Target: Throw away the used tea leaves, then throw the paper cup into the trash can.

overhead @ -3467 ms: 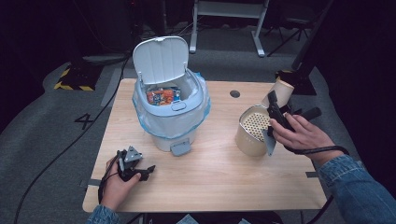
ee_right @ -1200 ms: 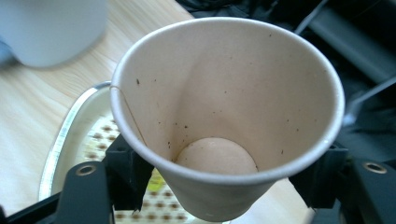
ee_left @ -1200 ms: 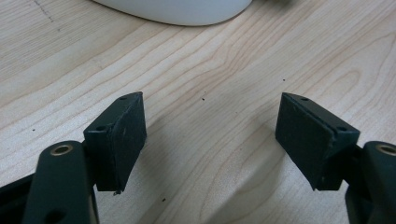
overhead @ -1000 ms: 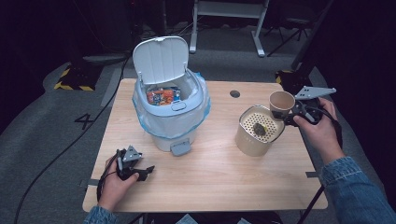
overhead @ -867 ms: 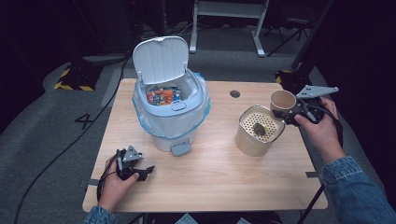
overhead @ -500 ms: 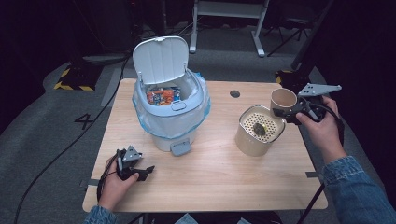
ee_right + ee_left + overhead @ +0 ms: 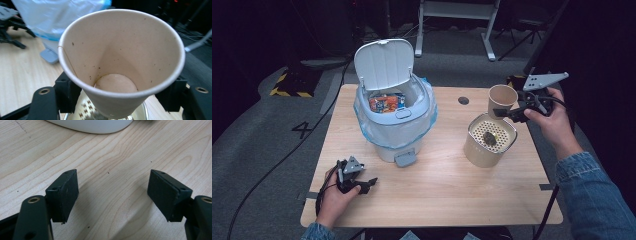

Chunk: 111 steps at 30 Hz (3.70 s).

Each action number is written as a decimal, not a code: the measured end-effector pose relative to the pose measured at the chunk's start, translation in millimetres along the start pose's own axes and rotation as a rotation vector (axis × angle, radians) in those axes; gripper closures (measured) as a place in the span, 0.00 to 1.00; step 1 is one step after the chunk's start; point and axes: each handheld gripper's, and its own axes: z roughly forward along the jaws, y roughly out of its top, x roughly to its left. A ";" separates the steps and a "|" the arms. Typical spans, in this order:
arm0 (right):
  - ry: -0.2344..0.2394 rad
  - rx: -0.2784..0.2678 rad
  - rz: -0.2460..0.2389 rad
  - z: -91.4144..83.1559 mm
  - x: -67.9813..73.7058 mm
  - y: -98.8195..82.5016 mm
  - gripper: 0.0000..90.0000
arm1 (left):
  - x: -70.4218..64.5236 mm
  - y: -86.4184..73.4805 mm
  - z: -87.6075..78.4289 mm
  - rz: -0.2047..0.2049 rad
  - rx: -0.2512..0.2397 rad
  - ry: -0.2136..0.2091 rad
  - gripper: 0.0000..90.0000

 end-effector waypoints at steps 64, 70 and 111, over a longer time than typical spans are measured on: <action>0.262 -0.220 0.056 177.2 73.2 137.7 0.33 | 1.9 1.8 2.0 -0.003 -0.001 -0.011 0.28; 0.250 -0.159 0.036 184.7 79.7 139.3 0.33 | 2.0 1.9 2.0 -0.002 -0.001 -0.012 0.28; 0.076 -0.150 -0.002 105.9 63.5 137.2 0.23 | 1.9 1.8 2.1 -0.002 -0.002 -0.011 0.28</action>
